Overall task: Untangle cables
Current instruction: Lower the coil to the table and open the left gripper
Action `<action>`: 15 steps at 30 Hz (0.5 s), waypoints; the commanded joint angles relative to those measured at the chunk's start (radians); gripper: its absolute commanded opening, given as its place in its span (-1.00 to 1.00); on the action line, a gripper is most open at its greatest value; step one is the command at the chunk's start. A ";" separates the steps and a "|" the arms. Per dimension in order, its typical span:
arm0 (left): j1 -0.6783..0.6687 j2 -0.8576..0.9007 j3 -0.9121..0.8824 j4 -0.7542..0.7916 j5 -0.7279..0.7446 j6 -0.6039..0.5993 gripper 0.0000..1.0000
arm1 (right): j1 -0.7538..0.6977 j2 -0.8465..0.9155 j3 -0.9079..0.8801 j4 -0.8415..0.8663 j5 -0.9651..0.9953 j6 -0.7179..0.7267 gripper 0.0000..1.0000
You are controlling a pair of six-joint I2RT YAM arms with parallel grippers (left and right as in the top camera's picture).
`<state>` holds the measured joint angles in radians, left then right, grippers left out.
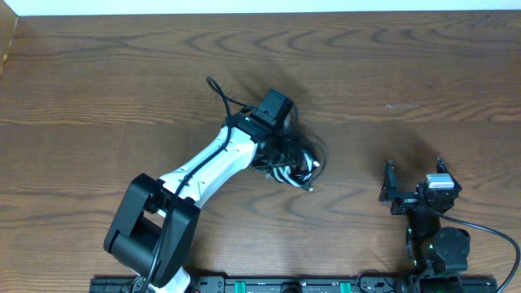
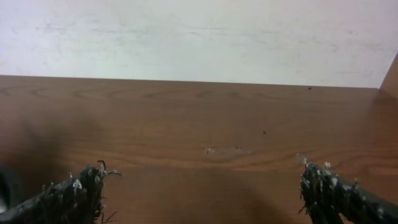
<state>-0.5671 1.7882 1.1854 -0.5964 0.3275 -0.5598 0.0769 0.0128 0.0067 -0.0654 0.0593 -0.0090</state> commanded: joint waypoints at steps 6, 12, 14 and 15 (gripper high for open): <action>0.089 -0.006 0.054 -0.104 -0.101 0.018 0.49 | -0.003 -0.004 -0.002 -0.003 0.005 -0.007 0.98; 0.098 -0.077 0.069 -0.129 -0.109 0.067 0.60 | -0.003 -0.004 -0.002 -0.003 0.005 -0.007 0.99; 0.098 -0.106 0.069 -0.134 -0.112 0.070 0.61 | -0.003 -0.004 -0.002 -0.003 0.005 -0.007 0.98; 0.098 -0.125 0.069 -0.136 -0.112 0.070 0.61 | -0.003 -0.004 -0.002 -0.003 0.005 -0.007 0.99</action>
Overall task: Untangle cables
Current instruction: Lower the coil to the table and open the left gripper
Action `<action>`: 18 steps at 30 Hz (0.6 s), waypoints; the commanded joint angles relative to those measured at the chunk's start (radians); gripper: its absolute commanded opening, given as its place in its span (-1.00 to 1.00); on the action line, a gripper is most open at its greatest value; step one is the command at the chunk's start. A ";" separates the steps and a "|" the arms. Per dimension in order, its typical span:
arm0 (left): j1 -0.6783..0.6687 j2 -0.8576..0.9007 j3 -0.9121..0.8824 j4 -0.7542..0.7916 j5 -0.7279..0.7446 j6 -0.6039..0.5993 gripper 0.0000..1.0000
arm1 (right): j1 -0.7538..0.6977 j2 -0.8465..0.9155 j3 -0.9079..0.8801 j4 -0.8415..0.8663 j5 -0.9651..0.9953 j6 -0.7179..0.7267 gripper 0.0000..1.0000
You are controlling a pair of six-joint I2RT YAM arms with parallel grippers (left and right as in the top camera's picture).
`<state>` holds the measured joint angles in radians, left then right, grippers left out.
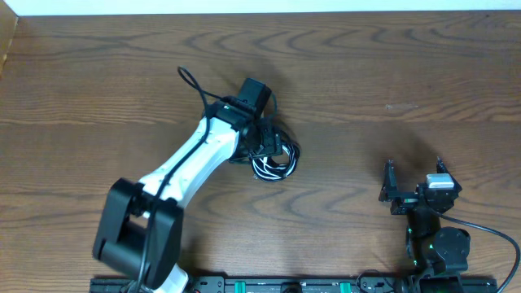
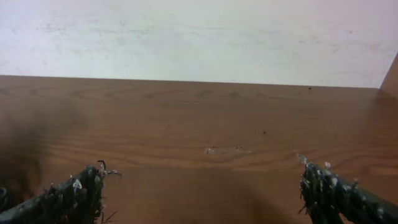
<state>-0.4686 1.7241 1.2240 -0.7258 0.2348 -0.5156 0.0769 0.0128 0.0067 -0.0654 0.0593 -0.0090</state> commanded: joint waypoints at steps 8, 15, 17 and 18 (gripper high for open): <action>0.001 -0.174 0.031 -0.024 -0.021 0.026 0.64 | -0.003 -0.004 -0.002 -0.003 0.005 -0.007 0.98; 0.001 -0.182 0.031 -0.098 -0.127 0.025 0.64 | -0.003 -0.004 -0.002 -0.003 0.005 -0.007 0.99; 0.001 -0.182 0.031 -0.121 -0.132 0.025 0.64 | -0.003 -0.004 -0.002 -0.003 0.005 -0.007 0.99; 0.001 -0.182 0.030 -0.132 -0.132 0.025 0.65 | -0.003 -0.004 -0.002 -0.003 0.005 -0.007 0.98</action>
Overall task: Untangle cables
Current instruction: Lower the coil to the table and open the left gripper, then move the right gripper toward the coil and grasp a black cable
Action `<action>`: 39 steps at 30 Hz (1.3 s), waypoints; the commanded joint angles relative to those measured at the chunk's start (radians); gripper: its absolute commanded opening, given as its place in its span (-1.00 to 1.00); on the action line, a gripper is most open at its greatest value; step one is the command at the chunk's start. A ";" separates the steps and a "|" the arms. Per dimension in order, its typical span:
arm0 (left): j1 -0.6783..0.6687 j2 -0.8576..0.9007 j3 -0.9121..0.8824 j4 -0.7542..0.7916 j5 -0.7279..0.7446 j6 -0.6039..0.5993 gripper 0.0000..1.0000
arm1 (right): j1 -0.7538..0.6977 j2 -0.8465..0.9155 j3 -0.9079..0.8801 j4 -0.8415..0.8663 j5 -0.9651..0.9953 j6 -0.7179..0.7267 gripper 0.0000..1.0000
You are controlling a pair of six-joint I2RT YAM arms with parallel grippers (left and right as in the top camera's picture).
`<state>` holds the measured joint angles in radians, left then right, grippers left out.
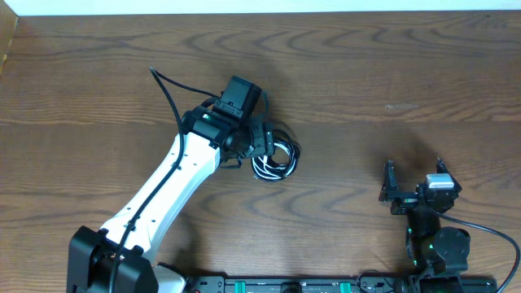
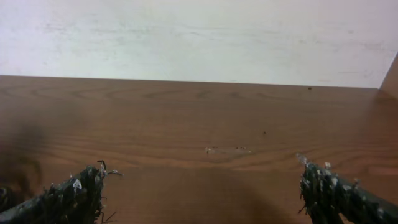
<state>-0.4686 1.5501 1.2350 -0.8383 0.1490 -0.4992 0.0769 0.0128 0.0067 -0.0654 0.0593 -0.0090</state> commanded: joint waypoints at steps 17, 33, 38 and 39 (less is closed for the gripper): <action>0.001 -0.008 0.013 -0.231 -0.027 -0.003 1.00 | -0.003 -0.004 -0.002 0.018 -0.005 0.001 0.98; 0.001 -0.007 0.012 -0.222 -0.027 -0.003 0.99 | -0.005 -0.004 0.044 0.500 -0.547 0.502 0.99; 0.001 -0.007 0.012 -0.222 -0.027 -0.003 1.00 | -0.006 0.053 0.315 0.187 -0.505 0.299 0.99; 0.001 -0.007 0.012 -0.222 -0.027 -0.003 1.00 | -0.006 0.086 0.382 0.087 -0.498 0.248 0.98</action>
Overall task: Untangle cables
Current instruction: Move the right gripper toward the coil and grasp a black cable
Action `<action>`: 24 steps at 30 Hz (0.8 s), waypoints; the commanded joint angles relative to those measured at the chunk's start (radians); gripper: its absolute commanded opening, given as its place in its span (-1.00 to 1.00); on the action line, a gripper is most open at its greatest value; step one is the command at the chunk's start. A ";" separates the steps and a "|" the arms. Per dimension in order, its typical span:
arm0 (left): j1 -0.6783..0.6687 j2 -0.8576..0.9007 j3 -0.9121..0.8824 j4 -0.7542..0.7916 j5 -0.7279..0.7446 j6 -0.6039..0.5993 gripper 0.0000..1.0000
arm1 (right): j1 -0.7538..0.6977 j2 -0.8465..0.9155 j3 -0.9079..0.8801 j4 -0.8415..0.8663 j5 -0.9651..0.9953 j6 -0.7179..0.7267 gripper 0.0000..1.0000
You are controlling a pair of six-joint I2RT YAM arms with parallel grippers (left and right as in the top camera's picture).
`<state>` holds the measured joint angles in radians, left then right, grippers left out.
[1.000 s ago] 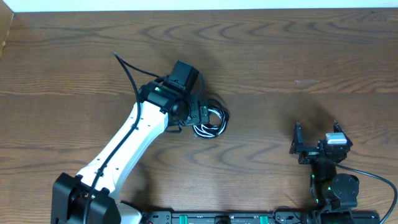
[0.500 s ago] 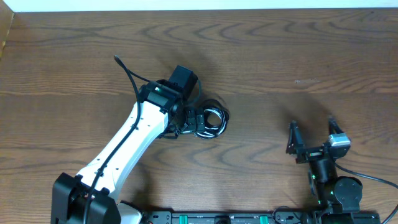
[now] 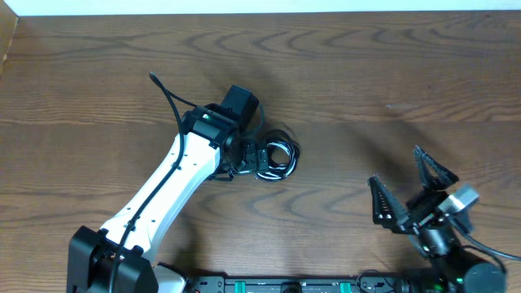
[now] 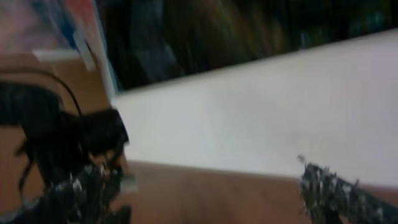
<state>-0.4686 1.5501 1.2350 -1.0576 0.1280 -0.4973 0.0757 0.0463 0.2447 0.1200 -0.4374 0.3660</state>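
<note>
A tangle of black and white cables [image 3: 282, 155] lies on the wooden table [image 3: 366, 89] left of centre. My left gripper [image 3: 254, 157] is at the bundle's left edge, its dark fingers merging with the cables, so the jaws' state is unclear. A single black cable [image 3: 167, 96] rises from the left arm's wrist. My right gripper [image 3: 396, 166] is raised at the front right, turned toward the left, with its fingers spread wide and nothing between them. The right wrist view is motion-blurred; the right gripper [image 4: 199, 180] is open there, with a dark shape at the left.
The white left arm [image 3: 175, 175] crosses the table diagonally from the front left. The black base rail [image 3: 269, 285] runs along the front edge. A pale wall shows behind the table in the right wrist view.
My right arm has lifted off its resting spot and swung to face left, fingers still wide apart. My left gripper has shifted slightly closer onto the bundle's left edge. The bundle stays put.
First my left gripper was over the bundle right of the table's middle. The bundle then lay further left with the gripper on it. Later the left wrist had turned beside the still bundle. My right arm stayed parked and open until now, when it is raised.
</note>
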 commanded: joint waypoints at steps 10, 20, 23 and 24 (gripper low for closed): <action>0.001 -0.007 0.012 0.008 -0.005 -0.050 0.99 | -0.005 0.600 0.669 -0.818 -0.098 -0.255 0.99; 0.001 -0.001 0.012 0.039 -0.006 -0.082 0.99 | 0.018 0.912 0.689 -0.787 -0.523 -0.098 0.92; 0.005 0.012 0.011 0.038 -0.010 -0.114 0.99 | 0.063 1.001 0.689 -0.753 -0.515 -0.072 0.75; 0.010 0.017 0.011 0.037 -0.010 -0.114 0.99 | 0.089 1.037 0.689 -0.740 -0.491 -0.053 0.57</action>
<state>-0.4679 1.5513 1.2350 -1.0168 0.1280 -0.5770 0.1192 1.0206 0.9173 -0.6327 -0.8898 0.2520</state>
